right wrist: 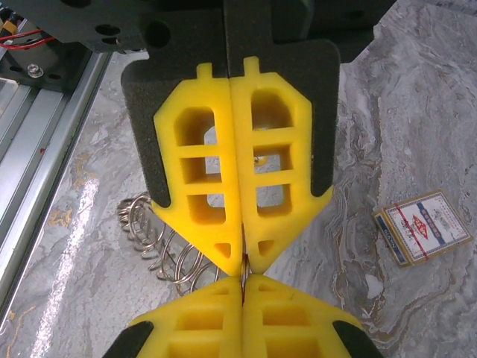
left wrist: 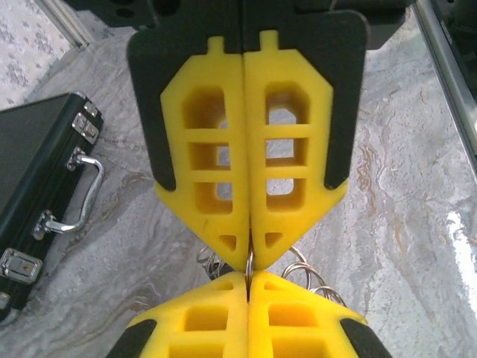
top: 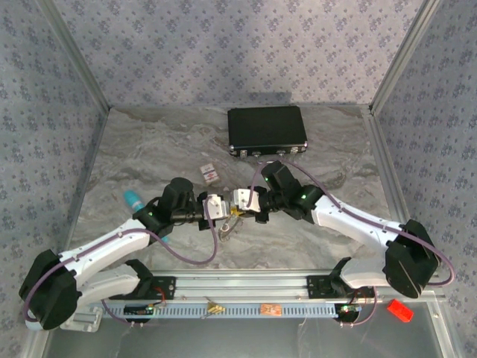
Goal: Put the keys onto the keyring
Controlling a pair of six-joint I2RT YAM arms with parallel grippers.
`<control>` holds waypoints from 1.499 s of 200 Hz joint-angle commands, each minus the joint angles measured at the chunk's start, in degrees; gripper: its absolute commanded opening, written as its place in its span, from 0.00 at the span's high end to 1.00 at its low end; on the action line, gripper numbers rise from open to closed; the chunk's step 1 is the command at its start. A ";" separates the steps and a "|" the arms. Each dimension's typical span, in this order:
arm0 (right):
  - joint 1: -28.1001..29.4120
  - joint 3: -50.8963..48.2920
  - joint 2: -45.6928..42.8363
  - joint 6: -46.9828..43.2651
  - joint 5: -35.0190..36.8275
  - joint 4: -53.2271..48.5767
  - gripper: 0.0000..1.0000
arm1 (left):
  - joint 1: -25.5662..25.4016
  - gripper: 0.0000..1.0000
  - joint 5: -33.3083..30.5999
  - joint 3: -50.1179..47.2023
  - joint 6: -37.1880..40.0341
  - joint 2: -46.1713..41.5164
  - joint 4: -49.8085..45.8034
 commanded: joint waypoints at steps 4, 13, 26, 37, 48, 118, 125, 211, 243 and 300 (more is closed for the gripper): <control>0.85 1.44 -0.77 1.15 -4.15 2.24 1.00 | -0.73 1.00 -0.75 -0.68 1.09 0.04 2.76; 0.19 0.40 -1.67 1.92 -3.97 3.26 0.82 | -0.81 1.00 -1.03 -1.31 0.88 -0.20 3.92; -1.76 -2.15 -3.49 4.02 -4.25 6.21 0.72 | -0.81 1.00 -1.14 -2.61 0.04 -0.56 6.53; -3.94 -4.53 -5.24 6.69 -5.57 9.25 0.70 | -0.87 1.00 -1.26 -3.99 -1.06 -0.82 9.15; -6.05 -7.03 -6.84 9.30 -6.49 12.35 0.70 | -0.84 1.00 -1.14 -5.19 -2.21 -0.82 11.39; -5.04 -13.28 -8.60 12.03 4.63 17.37 0.72 | -0.83 1.00 -0.52 -7.83 -7.26 -0.75 15.48; -4.59 -13.27 -8.35 12.00 5.19 17.69 0.71 | -0.82 1.00 -0.53 -7.82 -7.34 -0.74 15.44; -1.06 -11.88 -6.28 10.76 8.73 16.79 0.64 | -0.91 1.00 -0.59 -7.53 -7.61 -0.90 15.17; -0.61 -12.02 -6.50 10.12 9.95 14.98 0.62 | -1.09 1.00 -0.70 -7.55 -7.54 -0.87 15.19; 0.82 -11.02 -6.10 9.50 9.14 13.73 0.60 | -1.24 1.00 -1.14 -7.47 -7.34 -0.91 15.14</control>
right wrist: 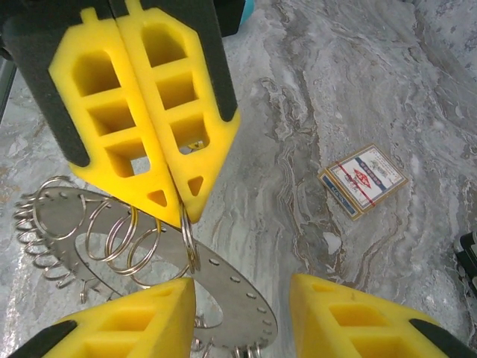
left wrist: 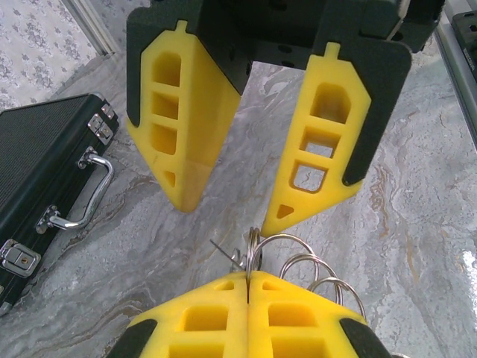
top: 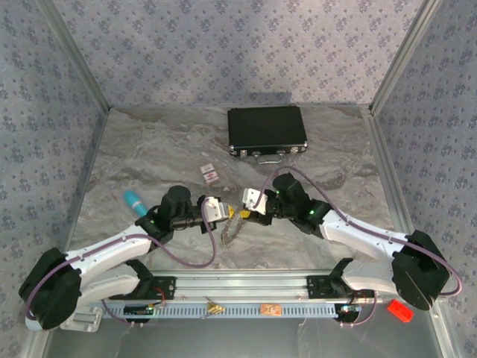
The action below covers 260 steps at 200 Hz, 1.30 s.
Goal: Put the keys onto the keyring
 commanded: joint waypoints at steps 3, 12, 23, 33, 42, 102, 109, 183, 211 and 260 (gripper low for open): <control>1.04 1.91 0.22 -1.09 -0.65 -2.54 0.60 | -0.53 1.00 0.46 -0.06 -0.55 -0.82 1.39; 1.36 2.14 0.22 -1.14 -1.21 -2.76 0.60 | -0.51 1.00 0.46 -0.10 -0.46 -0.79 1.48; 1.51 2.36 0.22 -1.06 -1.93 -2.83 0.59 | -0.60 1.00 0.32 -0.06 -0.46 -0.80 1.41; 1.85 2.58 0.29 -1.00 -2.29 -2.65 0.59 | -0.55 1.00 0.26 -0.06 -0.46 -0.82 1.38; 2.18 2.69 0.47 -0.77 -2.26 -2.18 0.59 | -0.68 1.00 0.25 -0.06 -0.49 -0.87 1.45; 3.35 3.23 0.93 1.18 -4.61 -0.27 0.57 | -0.86 1.00 -0.11 -0.06 -0.20 -0.82 1.09; 3.33 3.11 0.60 1.39 -4.92 -0.12 0.57 | -0.90 1.00 -0.12 -0.06 -0.14 -0.77 1.11; 1.85 1.56 -0.25 3.21 -4.40 1.18 0.60 | -1.04 1.00 -0.03 -0.14 0.24 -0.99 1.09; 1.55 1.66 0.30 2.13 -3.40 -0.29 0.64 | -0.99 1.00 -0.03 -0.07 0.36 -1.25 0.80; 0.74 1.76 0.94 0.77 -2.83 -1.72 0.70 | -0.99 1.00 -0.03 -0.07 0.54 -1.26 0.85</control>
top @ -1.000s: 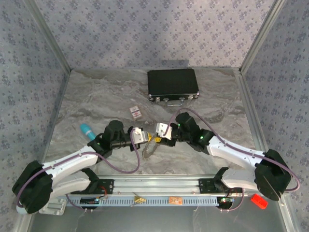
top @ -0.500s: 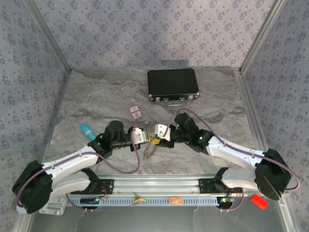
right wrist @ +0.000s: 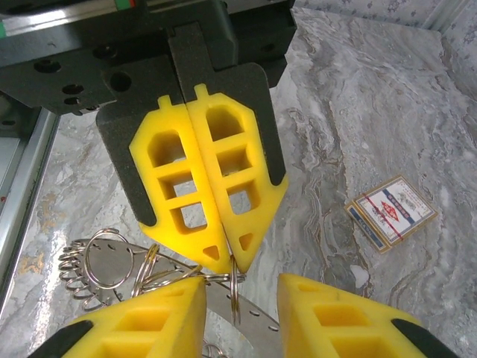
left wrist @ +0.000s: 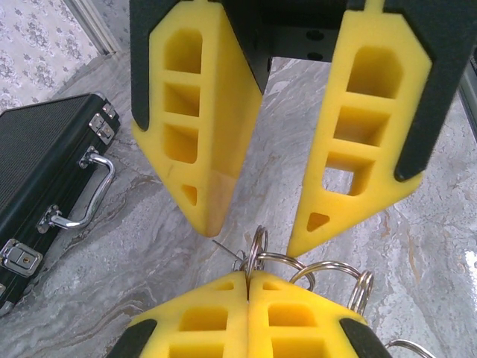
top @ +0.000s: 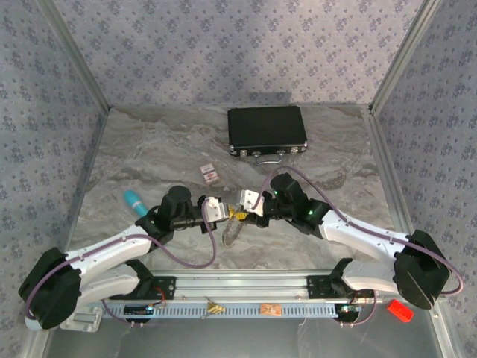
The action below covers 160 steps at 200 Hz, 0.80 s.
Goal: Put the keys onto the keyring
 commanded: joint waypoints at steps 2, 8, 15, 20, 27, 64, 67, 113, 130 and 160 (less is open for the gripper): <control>-0.54 0.42 1.02 -0.95 0.72 -1.66 0.70 | -0.67 1.00 0.63 -0.06 0.48 -1.24 0.85; -0.51 0.54 1.30 -1.04 0.65 -1.61 0.70 | -0.61 1.00 0.64 -0.06 0.43 -1.19 0.85; -0.51 0.70 1.72 -1.07 0.79 -1.68 0.71 | -0.68 1.00 0.69 -0.06 0.49 -1.22 0.76; -0.51 0.86 2.00 -1.07 0.83 -1.66 0.71 | -0.60 1.00 0.65 -0.06 0.46 -1.21 0.75; -0.51 0.90 2.32 -1.18 0.89 -1.53 0.72 | -0.68 1.00 0.74 -0.06 0.43 -1.24 0.60; -0.66 1.75 3.22 -1.32 0.17 -0.94 0.82 | -0.69 1.00 0.71 -0.06 0.61 -1.32 0.54; -0.63 1.69 3.24 -1.30 0.02 -0.88 0.83 | -0.73 1.00 0.65 -0.06 0.54 -1.32 0.51; -0.86 2.80 2.03 -1.67 -1.32 -2.93 1.00 | -0.70 1.00 -0.36 0.20 1.14 -1.82 -0.46; -0.77 3.75 1.08 -3.03 -1.15 -5.46 1.00 | -0.69 0.87 -1.72 0.29 1.24 -2.68 -1.05; 0.27 8.03 1.37 -9.75 3.16 -14.29 1.00 | -0.76 0.60 -4.36 0.29 0.96 -5.58 -3.59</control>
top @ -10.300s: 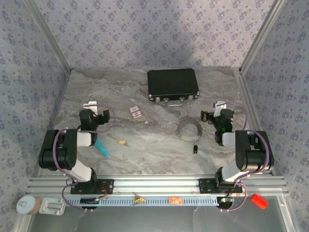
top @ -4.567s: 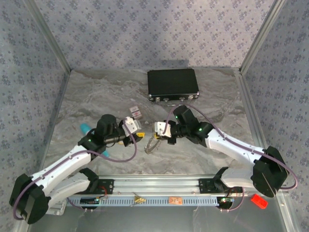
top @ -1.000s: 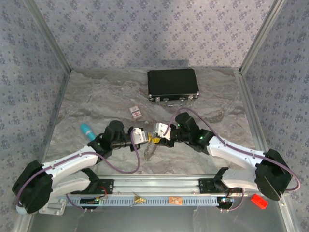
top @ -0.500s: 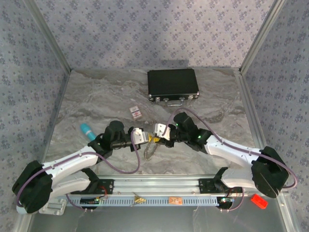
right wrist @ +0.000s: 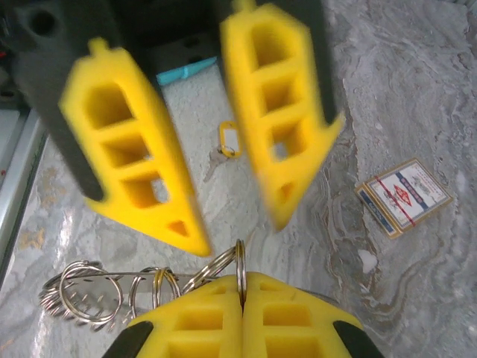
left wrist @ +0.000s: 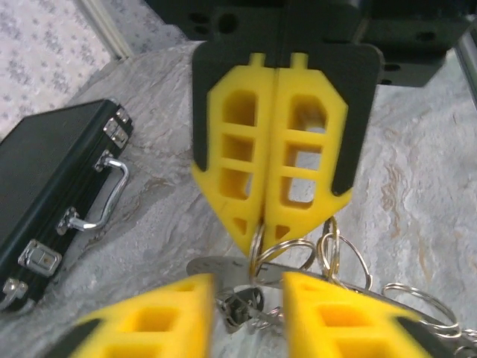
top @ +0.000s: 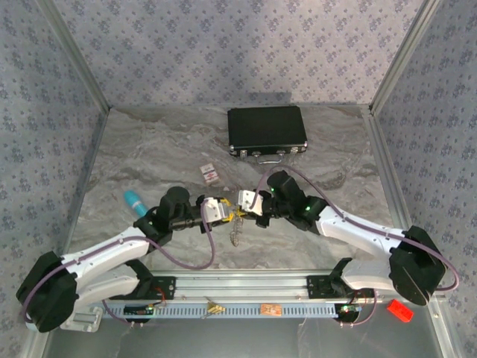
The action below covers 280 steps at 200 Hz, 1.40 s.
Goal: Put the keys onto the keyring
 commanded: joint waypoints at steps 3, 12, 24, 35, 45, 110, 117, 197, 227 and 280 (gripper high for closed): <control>0.90 5.26 -0.79 -6.91 3.86 -8.95 1.00 | -0.33 0.59 -2.22 0.37 0.12 -3.37 -2.65; 1.26 6.61 -0.37 -8.97 6.01 -11.16 1.00 | -0.39 0.56 -3.13 0.62 -0.37 -4.47 -3.99; 1.74 7.84 -0.08 -11.57 8.79 -12.90 1.00 | -0.36 0.55 -4.49 1.07 -1.30 -5.72 -5.80; 1.99 8.86 0.19 -13.55 10.66 -14.39 1.00 | -0.38 0.55 -5.42 1.43 -2.50 -6.72 -7.16; 2.21 9.94 0.58 -14.82 11.65 -15.88 1.00 | -0.37 0.55 -5.73 1.66 -3.67 -7.39 -7.80; 3.03 12.29 0.97 -13.90 9.86 -16.70 1.00 | -0.37 0.48 -0.94 3.28 -14.43 -4.64 -4.28; 2.94 12.16 0.88 -13.18 8.80 -16.24 1.00 | -0.40 0.47 -0.33 3.19 -14.90 -4.36 -3.85; 2.99 12.55 1.58 -12.12 4.01 -15.87 1.00 | -0.58 0.64 -0.64 3.80 -8.29 -2.94 -2.77; 3.14 12.80 1.94 -11.43 3.41 -15.37 1.00 | -0.71 0.65 1.02 4.16 -6.93 -1.28 -1.84; 3.50 12.82 2.38 -10.19 2.51 -14.22 1.00 | -0.77 0.73 2.62 4.86 -5.87 0.39 -1.01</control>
